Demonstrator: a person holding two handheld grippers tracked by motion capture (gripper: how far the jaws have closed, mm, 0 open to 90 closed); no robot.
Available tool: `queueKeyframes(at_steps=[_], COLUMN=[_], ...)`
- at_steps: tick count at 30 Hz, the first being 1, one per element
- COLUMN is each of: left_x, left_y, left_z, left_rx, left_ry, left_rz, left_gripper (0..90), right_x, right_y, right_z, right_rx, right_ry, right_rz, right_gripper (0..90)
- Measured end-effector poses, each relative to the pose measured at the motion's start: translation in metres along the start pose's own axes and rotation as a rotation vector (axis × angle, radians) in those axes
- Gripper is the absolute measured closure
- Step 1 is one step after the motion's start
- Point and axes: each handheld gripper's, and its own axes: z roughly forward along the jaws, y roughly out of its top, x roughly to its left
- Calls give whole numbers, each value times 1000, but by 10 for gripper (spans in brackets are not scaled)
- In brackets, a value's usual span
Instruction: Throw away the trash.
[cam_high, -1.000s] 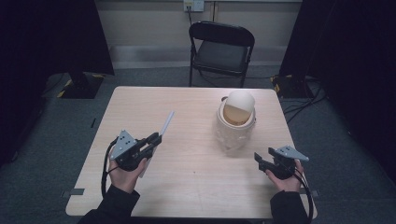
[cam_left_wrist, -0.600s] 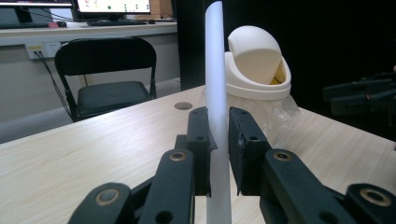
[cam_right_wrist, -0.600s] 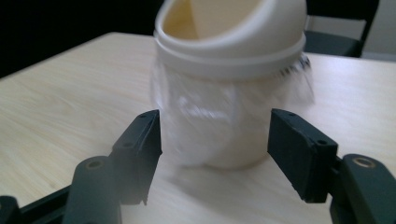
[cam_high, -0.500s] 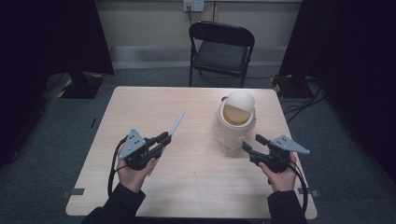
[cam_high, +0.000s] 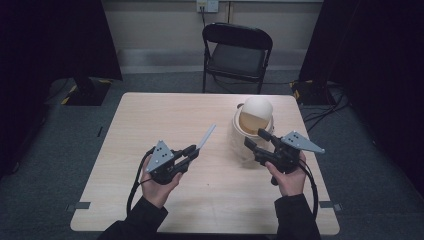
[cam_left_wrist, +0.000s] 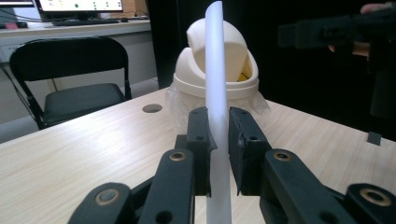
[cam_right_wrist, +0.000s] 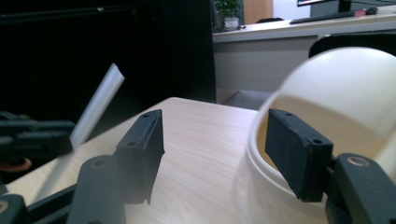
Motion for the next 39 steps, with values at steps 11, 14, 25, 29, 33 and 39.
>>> queueKeyframes(at_steps=[11,14,25,29,33,39], left_x=[-15,-20,-31,-31,-30,-20], left_y=[0,0,4,3,1,-7], left_z=[15,18,19,20,20,8], left_rx=[2,-2,-30,-17,-7,28], left_ry=[-39,-53,-73,-79,-81,-61], left_rz=[19,25,27,34,23,16], left_gripper=[793,793,793,791,765,695], right_x=[21,27,35,36,37,36], right_y=[4,3,0,-2,0,3], right_z=[22,30,40,40,39,36], right_rx=[-14,-11,4,12,-7,-1], right_ry=[122,153,235,282,332,313], right_rz=[39,48,88,124,145,117], right_gripper=[406,421,542,694,799,806])
